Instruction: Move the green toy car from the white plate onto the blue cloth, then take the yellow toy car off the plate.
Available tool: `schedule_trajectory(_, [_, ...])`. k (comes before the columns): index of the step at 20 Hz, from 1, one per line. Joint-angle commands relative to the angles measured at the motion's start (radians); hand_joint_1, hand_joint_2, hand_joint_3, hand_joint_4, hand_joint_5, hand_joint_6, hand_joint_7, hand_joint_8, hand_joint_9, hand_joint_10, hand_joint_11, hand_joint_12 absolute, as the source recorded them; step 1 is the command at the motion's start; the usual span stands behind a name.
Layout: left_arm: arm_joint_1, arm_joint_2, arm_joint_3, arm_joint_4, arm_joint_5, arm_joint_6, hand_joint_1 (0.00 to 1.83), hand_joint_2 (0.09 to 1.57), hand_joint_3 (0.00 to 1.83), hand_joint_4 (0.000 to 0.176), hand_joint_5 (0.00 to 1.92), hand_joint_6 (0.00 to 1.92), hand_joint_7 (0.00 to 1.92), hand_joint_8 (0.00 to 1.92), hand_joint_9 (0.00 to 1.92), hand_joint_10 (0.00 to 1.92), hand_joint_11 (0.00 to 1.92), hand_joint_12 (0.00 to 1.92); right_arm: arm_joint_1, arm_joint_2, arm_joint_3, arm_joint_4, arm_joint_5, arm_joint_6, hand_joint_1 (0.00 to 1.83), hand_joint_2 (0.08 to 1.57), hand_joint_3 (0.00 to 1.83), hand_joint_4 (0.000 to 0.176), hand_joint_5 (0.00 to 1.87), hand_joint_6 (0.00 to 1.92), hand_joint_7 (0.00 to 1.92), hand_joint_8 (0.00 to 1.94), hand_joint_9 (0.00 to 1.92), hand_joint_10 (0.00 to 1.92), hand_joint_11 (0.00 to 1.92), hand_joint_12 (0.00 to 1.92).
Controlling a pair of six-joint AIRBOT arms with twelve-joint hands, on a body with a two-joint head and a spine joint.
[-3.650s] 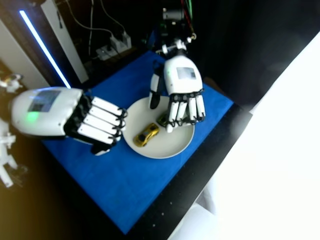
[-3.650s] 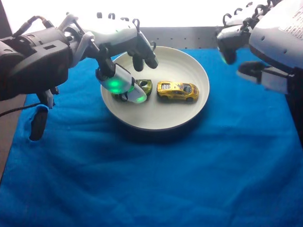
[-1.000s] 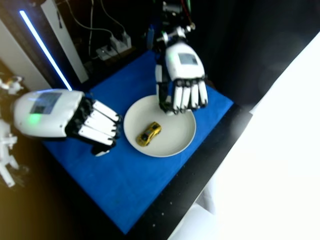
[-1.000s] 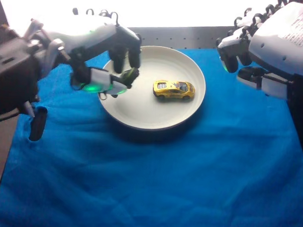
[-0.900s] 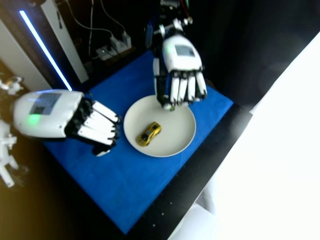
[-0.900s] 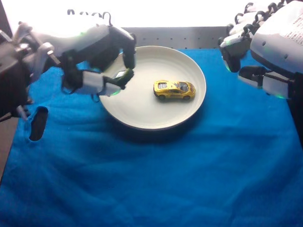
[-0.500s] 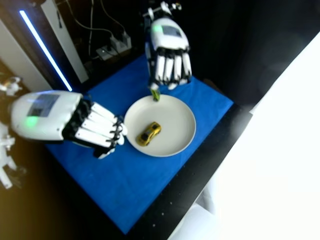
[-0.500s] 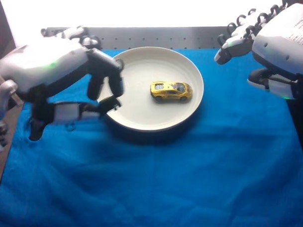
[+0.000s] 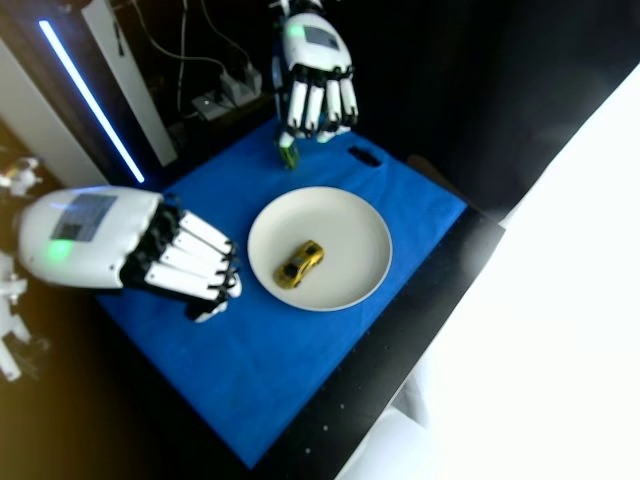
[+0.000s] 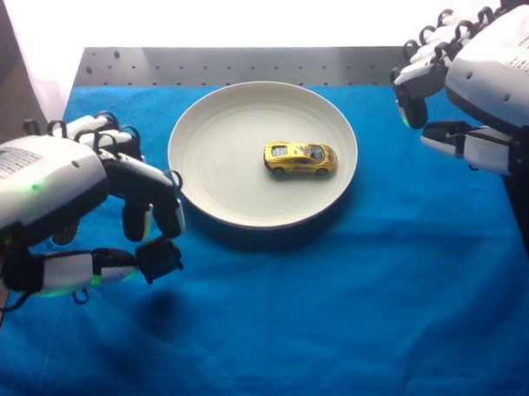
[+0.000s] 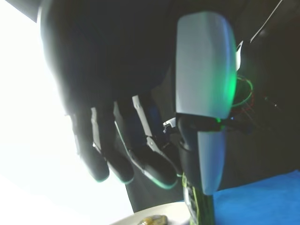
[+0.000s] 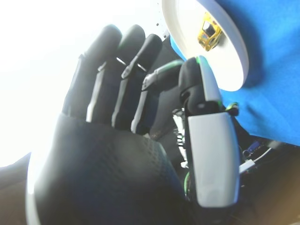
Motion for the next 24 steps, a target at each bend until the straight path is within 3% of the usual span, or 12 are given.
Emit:
schedule_trajectory(1, [0.001,-0.009,0.006,-0.007,-0.127,-0.004,1.21,1.13,0.0,0.0,1.02,0.98,0.88,1.11,0.25,1.38,0.0,1.92,0.006,0.0,-0.002,0.002,0.118,-0.004,1.14,1.19,0.0,0.0,0.81,1.22,0.76,0.55,0.63,1.08,0.51,1.74])
schedule_trajectory(2, [0.008,-0.014,0.009,-0.016,-0.126,-0.004,1.11,1.1,0.0,0.019,1.02,0.93,0.82,0.69,0.28,1.17,0.0,1.84,0.006,0.0,-0.002,0.002,0.118,-0.004,1.13,1.19,0.0,0.0,0.8,1.24,0.75,0.56,0.6,1.1,0.46,1.77])
schedule_trajectory(4, [0.016,-0.021,0.011,-0.026,-0.126,-0.004,1.08,1.07,0.0,0.081,1.06,0.85,0.86,0.24,0.33,0.9,0.0,1.73,0.006,0.0,-0.002,0.003,0.118,-0.004,1.13,1.2,0.0,0.0,0.79,1.26,0.71,0.62,0.56,1.16,0.44,1.77])
schedule_trajectory(5, [0.018,-0.024,0.012,-0.03,-0.125,-0.004,1.07,0.95,0.0,0.021,0.9,0.44,0.83,0.12,0.36,0.74,0.0,1.64,0.006,0.0,-0.002,0.003,0.118,-0.004,1.25,1.12,0.0,0.0,0.65,0.79,0.7,0.61,0.56,1.16,0.44,1.76])
schedule_trajectory(7, [0.019,-0.025,0.012,-0.03,-0.126,-0.011,1.02,0.89,0.0,0.05,0.87,0.09,0.73,0.01,0.35,0.45,0.0,1.46,0.004,0.0,-0.002,0.003,0.118,-0.004,1.29,1.09,0.0,0.0,0.72,0.4,0.71,0.58,0.58,1.14,0.46,1.74])
schedule_trajectory(11, [0.019,-0.025,0.012,-0.03,-0.126,-0.011,0.96,0.85,0.0,0.071,0.76,0.0,0.59,0.0,0.37,0.23,0.0,1.38,0.004,0.0,-0.002,0.003,0.118,-0.004,1.28,1.08,0.0,0.0,0.79,0.22,0.75,0.46,0.6,1.04,0.46,1.68])
schedule_trajectory(12, [0.019,-0.025,0.012,-0.03,-0.126,-0.011,0.89,0.81,0.0,0.122,0.54,0.0,0.38,0.0,0.28,0.12,0.0,1.08,0.004,0.0,-0.002,0.003,0.118,-0.004,1.26,1.08,0.0,0.0,0.81,0.16,0.78,0.39,0.62,0.99,0.48,1.64])
schedule_trajectory(14, [0.02,-0.025,0.012,-0.029,-0.129,-0.016,0.84,0.81,0.0,0.135,0.41,0.0,0.27,0.0,0.21,0.04,0.0,0.83,0.003,0.0,-0.002,0.003,0.118,-0.004,1.25,1.08,0.0,0.0,0.81,0.15,0.78,0.38,0.62,0.98,0.47,1.63])
schedule_trajectory(16, [0.02,-0.025,0.012,-0.029,-0.129,-0.016,0.71,0.86,0.01,0.086,0.37,0.0,0.27,0.0,0.22,0.02,0.0,0.78,0.003,0.0,-0.002,0.003,0.118,-0.004,1.2,1.09,0.0,0.0,0.8,0.13,0.78,0.35,0.6,1.01,0.43,1.69])
schedule_trajectory(18, [0.024,-0.024,0.013,-0.028,-0.137,-0.029,0.55,0.95,0.01,0.065,0.42,0.01,0.33,0.01,0.27,0.03,0.0,0.96,0.002,0.0,-0.002,0.003,0.118,-0.004,1.17,1.08,0.0,0.0,0.79,0.11,0.77,0.33,0.57,1.01,0.42,1.7])
schedule_trajectory(21, [0.055,-0.027,0.016,-0.076,-0.214,-0.029,0.45,1.09,0.01,0.088,0.47,0.01,0.33,0.0,0.23,0.0,0.0,0.46,0.002,0.0,-0.002,0.003,0.118,-0.004,1.07,1.02,0.0,0.0,0.83,0.14,0.77,0.36,0.55,0.99,0.36,1.66])
schedule_trajectory(24, [0.079,-0.045,0.02,-0.128,-0.274,-0.02,0.45,1.14,0.0,0.074,0.53,0.01,0.35,0.0,0.23,0.0,0.0,0.63,0.002,-0.006,0.008,0.003,0.117,-0.004,0.97,0.98,0.0,0.0,0.8,0.15,0.75,0.25,0.56,0.96,0.4,1.67])
